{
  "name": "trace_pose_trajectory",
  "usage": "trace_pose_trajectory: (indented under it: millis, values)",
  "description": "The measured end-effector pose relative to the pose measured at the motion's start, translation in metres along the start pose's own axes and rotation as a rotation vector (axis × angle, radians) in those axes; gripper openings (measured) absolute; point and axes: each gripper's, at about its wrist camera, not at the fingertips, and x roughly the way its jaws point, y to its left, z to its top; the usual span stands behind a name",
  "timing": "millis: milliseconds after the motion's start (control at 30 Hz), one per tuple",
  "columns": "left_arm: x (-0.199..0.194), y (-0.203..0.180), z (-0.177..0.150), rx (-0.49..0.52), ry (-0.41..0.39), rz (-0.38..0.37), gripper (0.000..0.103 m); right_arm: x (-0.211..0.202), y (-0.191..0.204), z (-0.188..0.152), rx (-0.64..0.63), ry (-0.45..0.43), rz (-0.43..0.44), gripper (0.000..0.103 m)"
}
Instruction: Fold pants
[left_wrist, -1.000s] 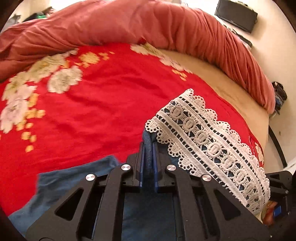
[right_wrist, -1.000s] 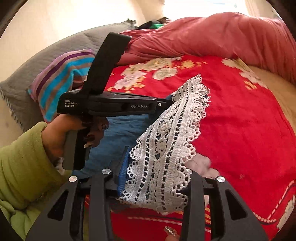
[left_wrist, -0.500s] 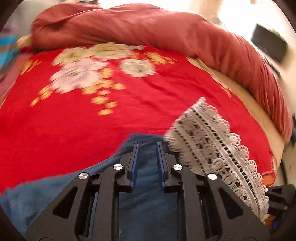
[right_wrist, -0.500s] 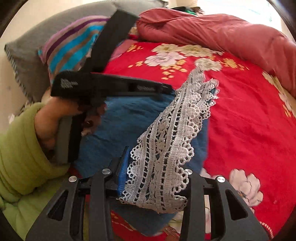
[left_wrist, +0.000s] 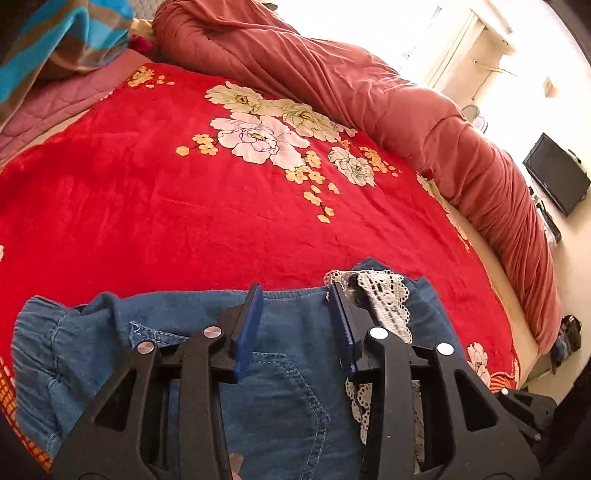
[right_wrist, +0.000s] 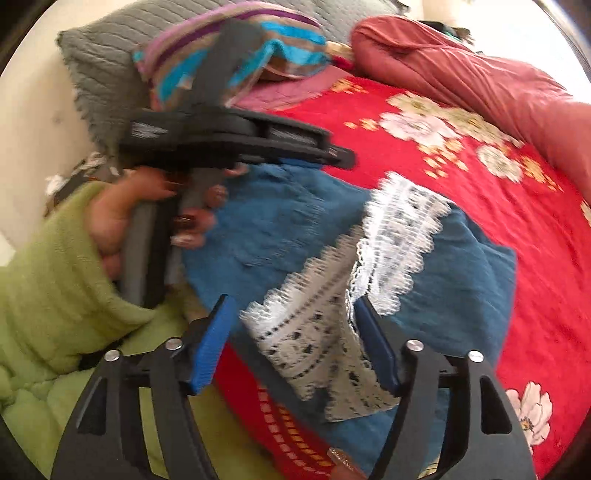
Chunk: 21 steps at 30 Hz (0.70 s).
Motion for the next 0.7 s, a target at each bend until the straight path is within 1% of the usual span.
trace_pose_trajectory:
  millis: [33, 133, 267, 300, 367, 400, 500, 600, 633, 700]
  values:
    - [0.000, 0.000, 0.000, -0.003, 0.000, -0.005, 0.028, -0.007, 0.000, 0.000, 0.003, -0.015, 0.028, 0.073]
    - [0.002, 0.001, -0.001, -0.009, 0.004, -0.012, 0.029, -0.028, -0.008, 0.000, 0.038, -0.063, 0.090, 0.074]
    - [0.005, 0.001, -0.003, -0.015, 0.017, -0.022, 0.030, -0.055, -0.026, 0.001, 0.095, -0.147, 0.097, 0.074]
    - [0.007, 0.001, -0.003, -0.015, 0.021, -0.022, 0.030, -0.061, -0.035, 0.001, 0.117, -0.168, 0.078, 0.074]
    - [0.008, -0.001, -0.004, -0.016, 0.026, -0.022, 0.030, -0.064, -0.048, 0.002, 0.139, -0.180, 0.024, 0.076]
    - [0.008, -0.002, -0.005, -0.014, 0.030, -0.025, 0.030, -0.065, -0.057, 0.001, 0.158, -0.180, -0.024, 0.076]
    - [0.011, -0.008, -0.004, 0.003, 0.038, -0.027, 0.030, -0.058, -0.086, -0.001, 0.219, -0.161, -0.132, 0.076]
    - [0.017, -0.016, -0.002, 0.026, 0.051, -0.043, 0.031, -0.047, -0.123, -0.002, 0.316, -0.134, -0.181, 0.076]
    - [0.020, -0.018, -0.001, 0.032, 0.056, -0.049, 0.033, -0.043, -0.133, -0.001, 0.344, -0.125, -0.185, 0.076]
    - [0.028, -0.020, 0.003, 0.018, 0.081, -0.073, 0.034, -0.035, -0.156, -0.001, 0.403, -0.116, -0.174, 0.076]
